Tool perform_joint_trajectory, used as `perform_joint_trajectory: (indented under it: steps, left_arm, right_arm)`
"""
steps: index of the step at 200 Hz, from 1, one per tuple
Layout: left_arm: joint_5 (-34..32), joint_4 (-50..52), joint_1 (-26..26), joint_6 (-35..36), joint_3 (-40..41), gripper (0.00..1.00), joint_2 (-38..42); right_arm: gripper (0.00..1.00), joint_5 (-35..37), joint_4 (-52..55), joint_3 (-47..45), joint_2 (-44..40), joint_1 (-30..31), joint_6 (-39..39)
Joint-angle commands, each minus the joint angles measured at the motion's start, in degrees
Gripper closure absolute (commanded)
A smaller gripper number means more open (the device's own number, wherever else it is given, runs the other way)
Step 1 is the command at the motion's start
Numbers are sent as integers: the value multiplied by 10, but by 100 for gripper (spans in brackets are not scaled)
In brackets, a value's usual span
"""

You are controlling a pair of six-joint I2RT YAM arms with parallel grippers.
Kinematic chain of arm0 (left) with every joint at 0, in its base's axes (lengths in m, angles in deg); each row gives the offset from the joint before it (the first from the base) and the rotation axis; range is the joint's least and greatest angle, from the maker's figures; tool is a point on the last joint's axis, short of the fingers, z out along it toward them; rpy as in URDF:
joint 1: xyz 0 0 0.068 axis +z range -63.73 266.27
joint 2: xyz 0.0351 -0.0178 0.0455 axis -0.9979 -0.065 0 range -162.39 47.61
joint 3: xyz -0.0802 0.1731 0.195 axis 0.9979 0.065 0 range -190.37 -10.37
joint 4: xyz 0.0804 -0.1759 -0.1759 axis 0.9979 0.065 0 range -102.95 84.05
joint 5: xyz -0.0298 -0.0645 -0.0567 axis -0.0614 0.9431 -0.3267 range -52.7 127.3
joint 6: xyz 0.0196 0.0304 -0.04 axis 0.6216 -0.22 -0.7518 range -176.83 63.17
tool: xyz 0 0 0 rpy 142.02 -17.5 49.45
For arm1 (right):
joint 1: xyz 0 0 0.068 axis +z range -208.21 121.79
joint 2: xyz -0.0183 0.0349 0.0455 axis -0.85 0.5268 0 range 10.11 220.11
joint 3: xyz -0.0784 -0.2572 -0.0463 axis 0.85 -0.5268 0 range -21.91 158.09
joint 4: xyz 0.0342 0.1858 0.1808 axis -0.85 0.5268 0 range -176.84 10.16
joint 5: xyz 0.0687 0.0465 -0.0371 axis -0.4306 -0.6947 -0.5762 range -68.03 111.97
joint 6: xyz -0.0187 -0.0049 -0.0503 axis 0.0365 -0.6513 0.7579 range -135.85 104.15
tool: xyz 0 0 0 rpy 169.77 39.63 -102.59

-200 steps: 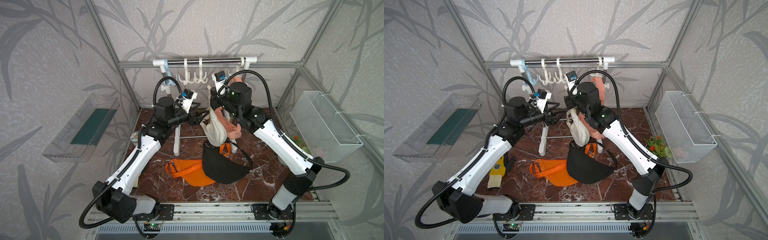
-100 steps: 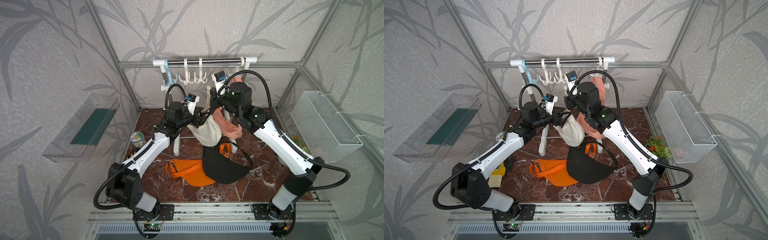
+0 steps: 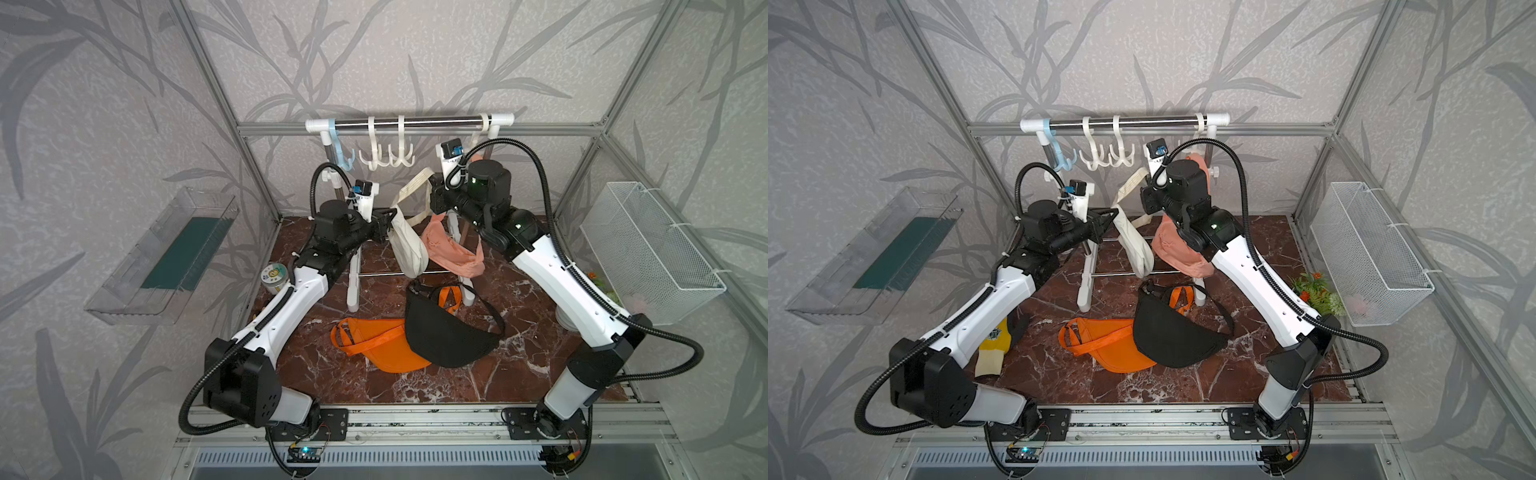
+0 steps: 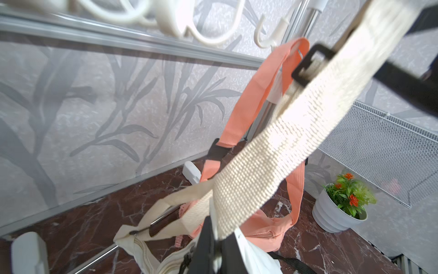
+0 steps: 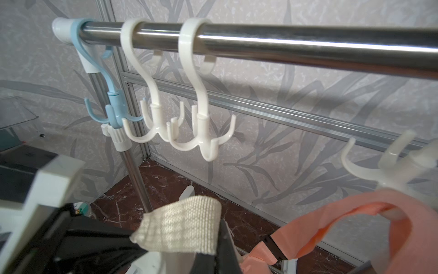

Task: Hang the bag on a hook
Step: Adjust the bag, then hang the bag on the hook.

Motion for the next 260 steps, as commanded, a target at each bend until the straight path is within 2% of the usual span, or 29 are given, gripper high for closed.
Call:
perform_joint_trajectory:
  steps: [1, 23, 64, 124, 157, 216, 260]
  left_arm:
    - [43, 39, 8, -19, -80, 100, 10]
    - [79, 78, 8, -58, -163, 100, -31]
    - [87, 123, 8, -90, -263, 100, -84]
    - [68, 190, 8, -106, -333, 100, -135]
    - [70, 235, 9, -112, -376, 100, -168]
    - [76, 246, 21, -132, -382, 100, -199]
    - [77, 253, 23, -122, -354, 100, -199]
  right_arm:
    - [100, 11, 7, -4, -9, -11, -14]
    - [100, 22, 23, 16, 9, -16, -20]
    - [100, 20, 55, 93, 74, -18, -16]
    - [100, 14, 125, 261, 187, -28, -9]
    - [100, 6, 155, 315, 229, -37, -6]
    - [100, -45, 222, 394, 291, -57, -11]
    - [100, -69, 235, 365, 289, -56, -12]
